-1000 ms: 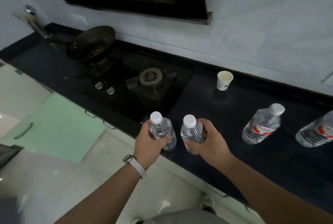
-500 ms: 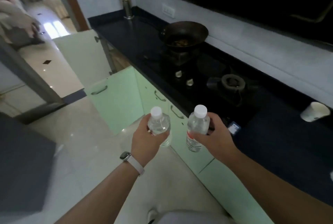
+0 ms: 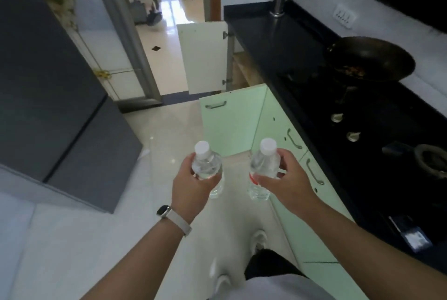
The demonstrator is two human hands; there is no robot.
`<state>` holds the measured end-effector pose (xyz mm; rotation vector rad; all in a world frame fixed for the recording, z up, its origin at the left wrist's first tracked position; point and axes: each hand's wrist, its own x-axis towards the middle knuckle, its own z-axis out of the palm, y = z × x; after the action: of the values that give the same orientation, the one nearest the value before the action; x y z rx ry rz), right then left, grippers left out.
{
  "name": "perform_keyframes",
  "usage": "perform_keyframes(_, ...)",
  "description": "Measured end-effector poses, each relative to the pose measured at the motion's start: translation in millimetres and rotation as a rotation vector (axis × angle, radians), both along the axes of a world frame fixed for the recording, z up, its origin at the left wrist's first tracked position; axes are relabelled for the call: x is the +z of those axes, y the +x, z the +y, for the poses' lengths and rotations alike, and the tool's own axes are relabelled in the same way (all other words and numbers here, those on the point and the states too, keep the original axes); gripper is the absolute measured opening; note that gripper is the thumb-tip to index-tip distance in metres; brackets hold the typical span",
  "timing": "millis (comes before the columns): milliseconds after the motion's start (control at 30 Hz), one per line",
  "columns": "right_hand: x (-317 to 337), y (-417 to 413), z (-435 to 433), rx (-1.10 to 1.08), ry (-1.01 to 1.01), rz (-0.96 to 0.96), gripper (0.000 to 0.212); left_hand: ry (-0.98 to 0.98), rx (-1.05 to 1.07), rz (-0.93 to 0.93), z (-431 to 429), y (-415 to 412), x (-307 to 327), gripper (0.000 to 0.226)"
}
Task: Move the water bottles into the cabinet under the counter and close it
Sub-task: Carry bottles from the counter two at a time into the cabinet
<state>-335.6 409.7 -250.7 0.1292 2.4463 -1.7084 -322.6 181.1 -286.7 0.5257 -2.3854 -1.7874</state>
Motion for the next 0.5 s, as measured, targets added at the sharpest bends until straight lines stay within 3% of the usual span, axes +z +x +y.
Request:
perform_keyframes(300,-28,-124,-28,0.16,-0.04,-0.017,0.057,-0.068,0.133,-0.062,-24,-88,-1,0.062)
perform_keyframes(500,-26,-213,-28,0.242,-0.022,0.008,0.056,-0.131,0.147,-0.034,-19,-161,21,0.041)
